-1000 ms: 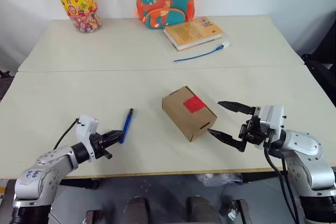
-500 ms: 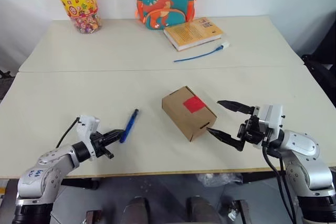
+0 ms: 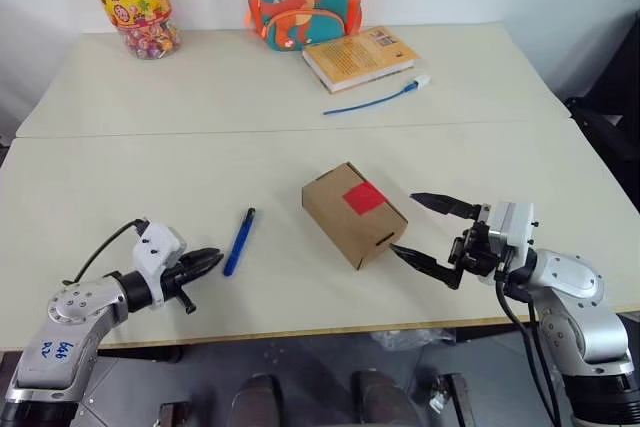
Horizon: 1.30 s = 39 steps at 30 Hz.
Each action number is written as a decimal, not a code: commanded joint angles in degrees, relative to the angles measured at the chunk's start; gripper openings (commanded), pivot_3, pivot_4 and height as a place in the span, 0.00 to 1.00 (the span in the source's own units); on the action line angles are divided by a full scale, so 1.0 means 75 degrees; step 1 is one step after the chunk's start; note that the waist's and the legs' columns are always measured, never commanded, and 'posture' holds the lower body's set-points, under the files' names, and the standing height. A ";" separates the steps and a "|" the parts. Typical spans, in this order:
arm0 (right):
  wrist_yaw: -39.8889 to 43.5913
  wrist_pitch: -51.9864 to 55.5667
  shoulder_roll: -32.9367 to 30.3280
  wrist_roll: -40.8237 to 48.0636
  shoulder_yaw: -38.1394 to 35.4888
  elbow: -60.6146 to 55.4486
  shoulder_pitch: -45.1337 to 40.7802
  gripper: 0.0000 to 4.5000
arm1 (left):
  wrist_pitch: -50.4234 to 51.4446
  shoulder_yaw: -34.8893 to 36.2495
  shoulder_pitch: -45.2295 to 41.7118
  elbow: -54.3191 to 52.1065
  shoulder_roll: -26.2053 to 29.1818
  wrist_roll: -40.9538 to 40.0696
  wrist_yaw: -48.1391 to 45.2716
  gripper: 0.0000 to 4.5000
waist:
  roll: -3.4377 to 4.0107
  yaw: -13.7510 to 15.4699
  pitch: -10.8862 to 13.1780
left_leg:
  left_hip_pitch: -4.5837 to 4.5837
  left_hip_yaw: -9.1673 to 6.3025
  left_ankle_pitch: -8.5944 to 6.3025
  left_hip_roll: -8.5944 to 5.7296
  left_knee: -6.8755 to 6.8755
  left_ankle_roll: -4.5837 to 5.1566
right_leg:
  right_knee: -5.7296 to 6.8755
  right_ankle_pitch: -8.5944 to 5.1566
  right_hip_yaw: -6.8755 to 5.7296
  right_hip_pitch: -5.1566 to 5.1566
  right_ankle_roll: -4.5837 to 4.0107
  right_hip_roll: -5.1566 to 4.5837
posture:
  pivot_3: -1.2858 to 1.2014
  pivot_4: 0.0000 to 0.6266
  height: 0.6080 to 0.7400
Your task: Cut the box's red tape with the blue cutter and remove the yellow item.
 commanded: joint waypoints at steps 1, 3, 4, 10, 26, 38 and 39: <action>0.0026 -0.0138 0.0018 0.0040 -0.0064 -0.0152 -0.0053 1.00 | 0.1427 0.0520 0.0019 -0.0690 -0.0161 -0.1244 0.0287 0.38 | -0.0001 -0.0002 0.0001 | 0.0001 0.0000 0.0000 0.0000 0.0002 0.0000 | 0.0001 0.0000 0.0001 0.0001 0.0001 0.0000 | 0.52 0.24 1.00; 0.0040 -0.0141 0.0012 0.0040 -0.0076 -0.0149 -0.0041 1.00 | 0.2239 0.0745 -0.0101 -0.0785 -0.0409 -0.1834 0.0725 0.52 | -0.0001 -0.0003 0.0001 | 0.0002 0.0000 0.0000 0.0000 0.0004 0.0000 | 0.0002 0.0002 0.0004 0.0002 0.0003 0.0000 | 0.52 0.24 1.00; 0.0044 -0.0143 0.0012 0.0038 -0.0078 -0.0147 -0.0038 1.00 | 0.2658 0.0836 -0.0198 -0.0811 -0.0558 -0.2138 0.0986 0.59 | -0.0003 -0.0003 0.0002 | 0.0003 -0.0001 0.0000 0.0000 0.0006 0.0000 | 0.0003 0.0002 0.0005 0.0004 0.0004 0.0000 | 0.52 0.24 1.00; 0.0034 -0.0166 0.0033 0.0018 -0.0075 -0.0147 -0.0032 1.00 | 0.4321 0.0936 -0.0530 -0.0920 -0.1241 -0.3133 0.2192 0.72 | -0.0005 0.0006 0.0002 | 0.0006 -0.0004 0.0001 -0.0002 0.0017 0.0000 | 0.0005 0.0006 0.0009 0.0009 0.0012 0.0001 | 0.52 0.24 1.00; -0.0049 -0.0192 0.0071 -0.0016 -0.0102 -0.0138 -0.0092 1.00 | 0.5932 0.0033 -0.0795 -0.1028 -0.2432 -0.3258 0.4105 0.35 | 0.0027 0.0052 -0.0022 | 0.0045 -0.0006 0.0001 -0.0029 0.0031 0.0004 | -0.0004 0.0010 0.0044 0.0062 0.0019 -0.0003 | 0.52 0.24 1.00; -0.0122 -0.0245 0.0161 -0.0077 -0.0079 -0.0078 -0.0158 1.00 | 0.5112 -0.0249 -0.0701 -0.0691 -0.2161 -0.2575 0.3447 0.01 | 0.0028 0.0070 -0.0025 | 0.0144 -0.0005 -0.0014 -0.0046 0.0007 0.0018 | -0.0055 0.0004 0.0052 0.0178 0.0006 -0.0016 | 0.52 0.24 1.00; -0.0124 -0.0249 0.0156 -0.0069 -0.0085 -0.0077 -0.0155 1.00 | 0.5030 -0.0187 -0.0700 -0.0660 -0.2103 -0.2582 0.3320 0.01 | 0.0028 0.0070 -0.0025 | 0.0143 -0.0005 -0.0013 -0.0045 0.0007 0.0018 | -0.0055 0.0004 0.0052 0.0177 0.0006 -0.0016 | 0.52 0.24 1.00</action>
